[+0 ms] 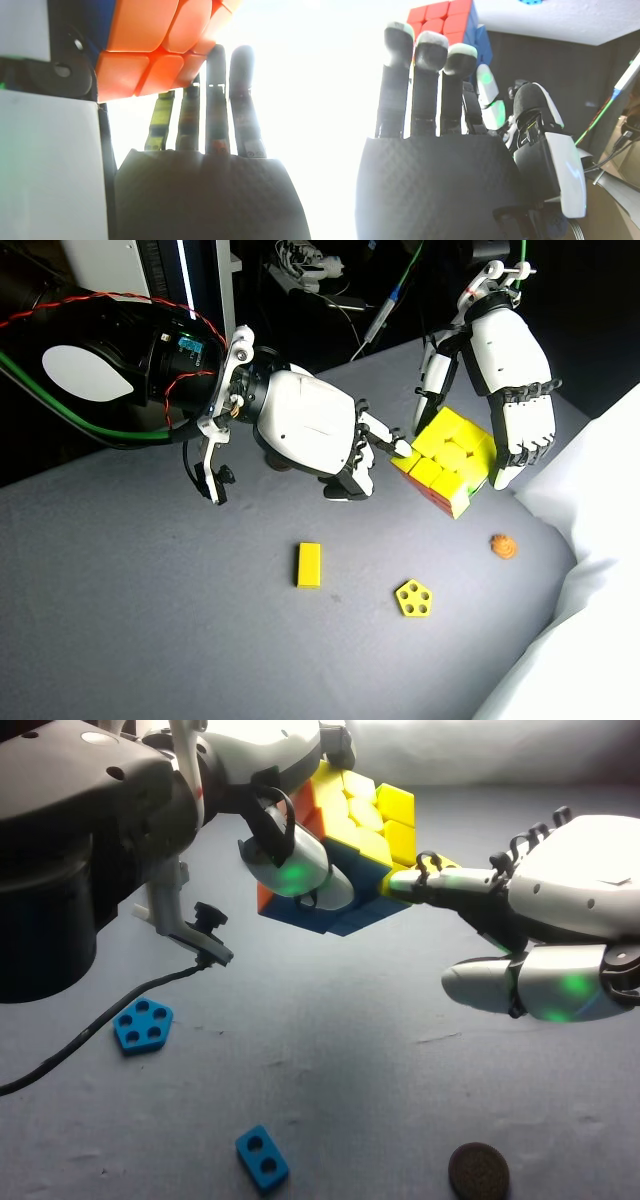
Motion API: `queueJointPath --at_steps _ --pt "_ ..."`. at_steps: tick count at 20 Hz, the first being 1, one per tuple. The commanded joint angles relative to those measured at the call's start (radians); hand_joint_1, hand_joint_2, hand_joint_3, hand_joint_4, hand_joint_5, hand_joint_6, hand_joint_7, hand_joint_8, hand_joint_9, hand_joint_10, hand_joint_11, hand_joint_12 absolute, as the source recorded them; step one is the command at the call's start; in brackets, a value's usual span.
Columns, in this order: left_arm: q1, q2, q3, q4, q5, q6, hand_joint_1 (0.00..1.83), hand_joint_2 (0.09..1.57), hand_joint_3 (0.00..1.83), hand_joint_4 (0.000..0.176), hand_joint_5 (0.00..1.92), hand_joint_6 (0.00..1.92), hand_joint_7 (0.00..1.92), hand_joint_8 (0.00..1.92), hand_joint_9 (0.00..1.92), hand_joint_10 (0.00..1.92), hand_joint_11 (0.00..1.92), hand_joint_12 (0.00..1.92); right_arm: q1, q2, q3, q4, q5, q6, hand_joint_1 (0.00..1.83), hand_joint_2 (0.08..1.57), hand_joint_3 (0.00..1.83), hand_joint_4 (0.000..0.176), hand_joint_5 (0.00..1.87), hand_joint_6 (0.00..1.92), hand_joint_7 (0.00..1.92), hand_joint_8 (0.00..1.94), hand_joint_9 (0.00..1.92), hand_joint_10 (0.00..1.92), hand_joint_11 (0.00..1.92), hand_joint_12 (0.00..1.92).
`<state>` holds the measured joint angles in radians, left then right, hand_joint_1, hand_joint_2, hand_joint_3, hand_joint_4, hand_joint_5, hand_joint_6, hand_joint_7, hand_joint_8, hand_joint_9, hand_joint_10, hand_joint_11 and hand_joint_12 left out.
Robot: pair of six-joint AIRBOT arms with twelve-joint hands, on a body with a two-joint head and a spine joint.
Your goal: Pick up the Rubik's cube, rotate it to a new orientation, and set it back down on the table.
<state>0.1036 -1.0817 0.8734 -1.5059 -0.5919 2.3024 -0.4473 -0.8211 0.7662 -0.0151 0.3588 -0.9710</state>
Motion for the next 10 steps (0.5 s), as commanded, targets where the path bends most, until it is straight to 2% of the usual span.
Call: queueJointPath --at_steps 1,5,7,10 --pt "-0.027 0.009 -0.005 0.065 -0.012 -0.030 1.20 1.10 0.00 0.000 0.43 0.87 0.31 1.35 0.30 1.45 0.21 1.65 0.001 -0.004 -0.007 -0.009 0.080 -0.001 0.00 1.36 0.00 0.000 0.18 0.00 0.69 1.91 0.80 1.92 0.64 1.92" --pt "-0.027 0.012 -0.006 0.062 -0.012 -0.030 1.23 1.10 0.00 0.000 0.41 0.88 0.30 1.36 0.31 1.44 0.22 1.61 -0.003 -0.007 -0.007 -0.008 0.076 -0.003 0.00 1.37 0.00 0.000 0.17 0.00 0.71 1.94 0.85 1.92 0.68 1.92" --pt "-0.028 0.012 -0.006 0.062 -0.012 -0.031 1.19 1.13 0.00 0.000 0.36 1.01 0.27 1.41 0.30 1.45 0.23 1.61 -0.002 -0.012 -0.006 -0.002 0.077 -0.004 0.00 1.37 0.00 0.000 0.17 0.00 0.71 1.94 0.83 1.92 0.68 1.92" --pt "-0.029 0.012 -0.006 0.060 -0.012 -0.031 1.20 1.12 0.00 0.000 0.37 1.00 0.29 1.39 0.30 1.45 0.23 1.61 0.002 -0.017 0.008 0.019 0.076 -0.005 0.00 1.37 0.00 0.000 0.16 0.00 0.72 1.94 0.86 1.92 0.68 1.92"
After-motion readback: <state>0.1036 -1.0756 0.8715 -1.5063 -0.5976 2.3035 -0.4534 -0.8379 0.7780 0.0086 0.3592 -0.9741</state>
